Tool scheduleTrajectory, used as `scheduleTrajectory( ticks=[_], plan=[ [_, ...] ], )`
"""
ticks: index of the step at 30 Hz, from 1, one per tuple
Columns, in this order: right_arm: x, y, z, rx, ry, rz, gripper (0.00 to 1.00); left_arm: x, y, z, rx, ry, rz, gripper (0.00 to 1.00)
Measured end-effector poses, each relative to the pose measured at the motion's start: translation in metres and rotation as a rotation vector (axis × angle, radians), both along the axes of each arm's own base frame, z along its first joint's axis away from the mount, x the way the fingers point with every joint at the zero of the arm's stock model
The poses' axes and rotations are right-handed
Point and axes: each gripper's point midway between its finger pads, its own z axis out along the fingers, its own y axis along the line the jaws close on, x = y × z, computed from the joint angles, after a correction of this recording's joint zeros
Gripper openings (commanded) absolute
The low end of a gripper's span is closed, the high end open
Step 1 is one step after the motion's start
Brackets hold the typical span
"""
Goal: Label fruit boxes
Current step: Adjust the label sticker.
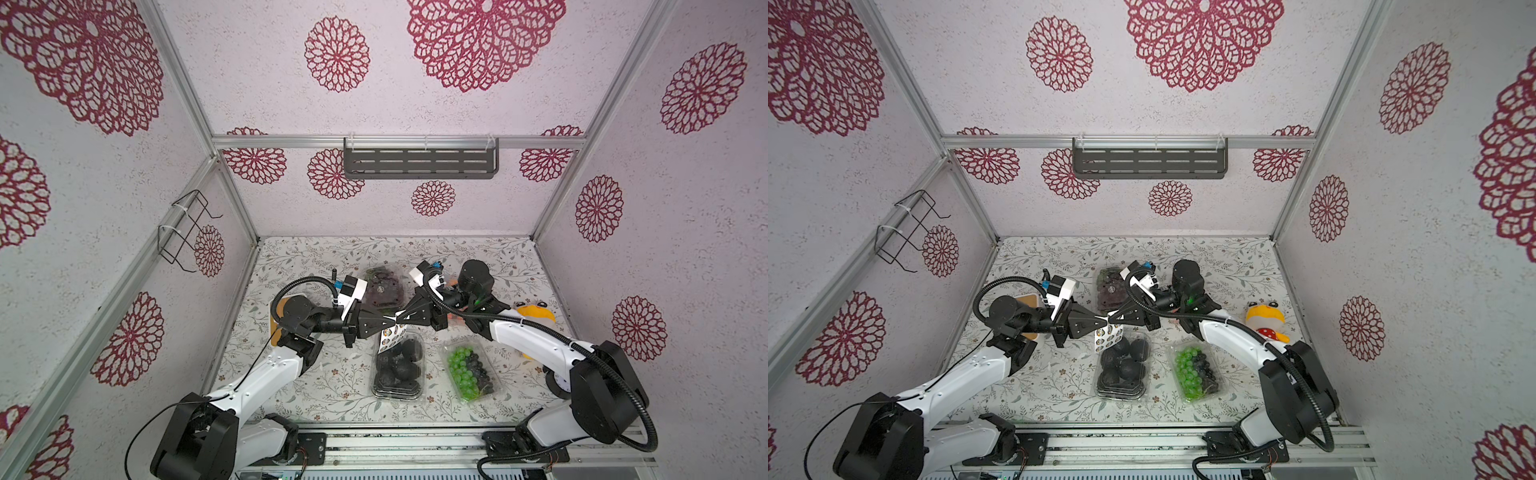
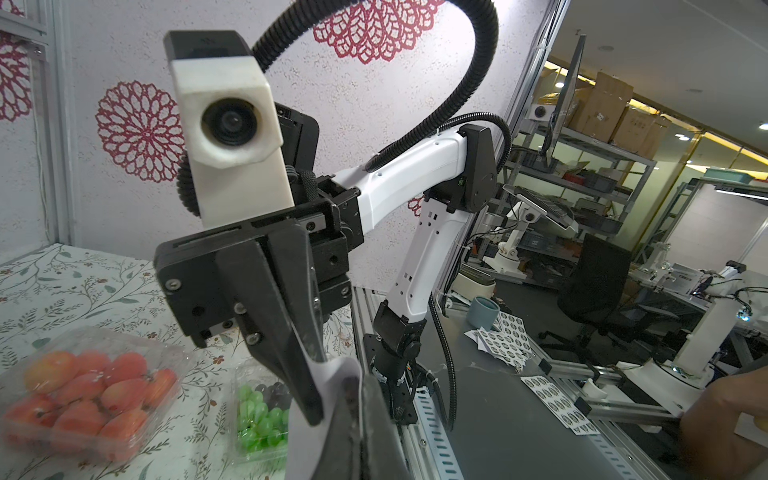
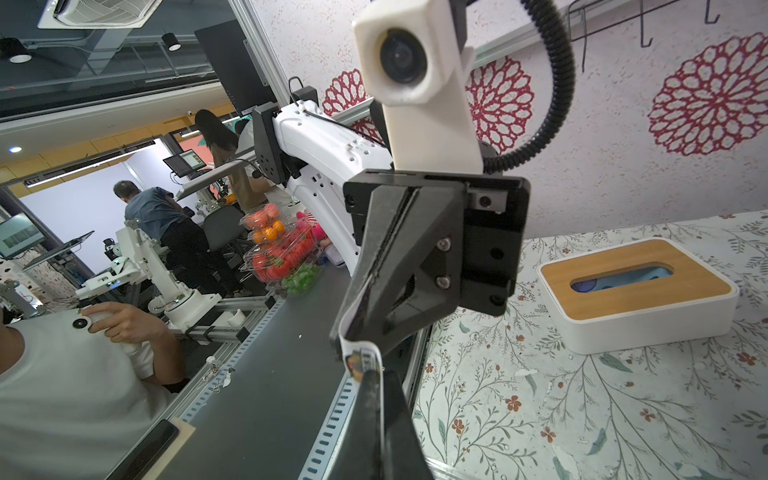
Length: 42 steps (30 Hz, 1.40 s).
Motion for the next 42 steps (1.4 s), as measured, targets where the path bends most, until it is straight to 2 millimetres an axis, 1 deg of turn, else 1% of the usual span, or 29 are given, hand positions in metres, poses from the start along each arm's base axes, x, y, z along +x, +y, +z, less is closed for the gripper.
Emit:
scheduleTrajectory(
  ticks=[23,31,42],
  plan=[
    [-0.0096,-0.0012,-0.0081,-0.031,-0.043,0.013,0.00,-0.0039,-0.0009,-0.0046,0.015,0.006,-0.035,0.00],
    [-0.0090,-0.0013,-0.0072,-0.033,-0.051,-0.005,0.00,0.0012,0.0023,-0.0052,0.017,0.011,-0.016,0.00],
    [-0.0087,-0.0012,-0.0067,-0.035,-0.053,-0.013,0.00,0.0025,0.0022,-0.0059,0.017,0.013,-0.013,0.00]
  ],
)
